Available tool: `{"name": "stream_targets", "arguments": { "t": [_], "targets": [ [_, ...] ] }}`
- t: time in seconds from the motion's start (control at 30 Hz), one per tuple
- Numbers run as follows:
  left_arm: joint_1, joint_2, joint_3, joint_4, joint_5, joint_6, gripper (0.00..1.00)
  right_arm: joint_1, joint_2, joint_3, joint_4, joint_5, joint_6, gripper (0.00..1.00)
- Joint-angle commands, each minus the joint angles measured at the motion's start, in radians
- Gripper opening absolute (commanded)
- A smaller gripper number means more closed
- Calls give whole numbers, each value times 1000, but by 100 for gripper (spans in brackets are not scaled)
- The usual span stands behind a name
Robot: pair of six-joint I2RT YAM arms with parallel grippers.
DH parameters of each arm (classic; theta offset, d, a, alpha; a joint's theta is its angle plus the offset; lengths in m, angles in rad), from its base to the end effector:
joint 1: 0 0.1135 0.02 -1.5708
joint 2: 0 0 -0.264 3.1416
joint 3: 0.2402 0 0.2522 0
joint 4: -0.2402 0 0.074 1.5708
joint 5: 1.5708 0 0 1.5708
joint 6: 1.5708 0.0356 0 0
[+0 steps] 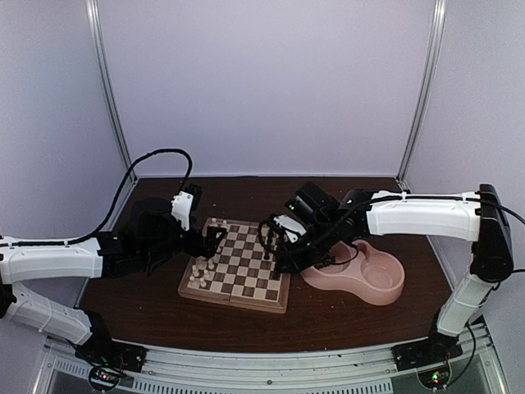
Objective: Set up the chess pieces on the board
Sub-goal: Pick up the pawn from the storage box, then place the pawn on the chessboard.
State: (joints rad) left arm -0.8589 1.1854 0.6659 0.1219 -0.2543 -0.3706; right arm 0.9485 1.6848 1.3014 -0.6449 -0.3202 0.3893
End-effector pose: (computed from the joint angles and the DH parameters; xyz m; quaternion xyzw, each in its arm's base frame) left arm 0.1787 -0.1934 0.2466 0.1316 0.8186 -0.2304 0.5095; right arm 0.1980 0.2952 0.2475 -0.3035 0.9024 0.2845 0.1123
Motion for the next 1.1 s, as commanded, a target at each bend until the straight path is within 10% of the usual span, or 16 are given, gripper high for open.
{"name": "stream_targets", "arguments": {
  "t": [0.0, 1.07],
  "targets": [
    [12, -56, -30, 51, -64, -18, 98, 46, 91, 99, -60, 68, 5, 13],
    [12, -67, -28, 36, -75, 22, 97, 104, 512, 561, -247, 203, -54, 24]
  ]
}}
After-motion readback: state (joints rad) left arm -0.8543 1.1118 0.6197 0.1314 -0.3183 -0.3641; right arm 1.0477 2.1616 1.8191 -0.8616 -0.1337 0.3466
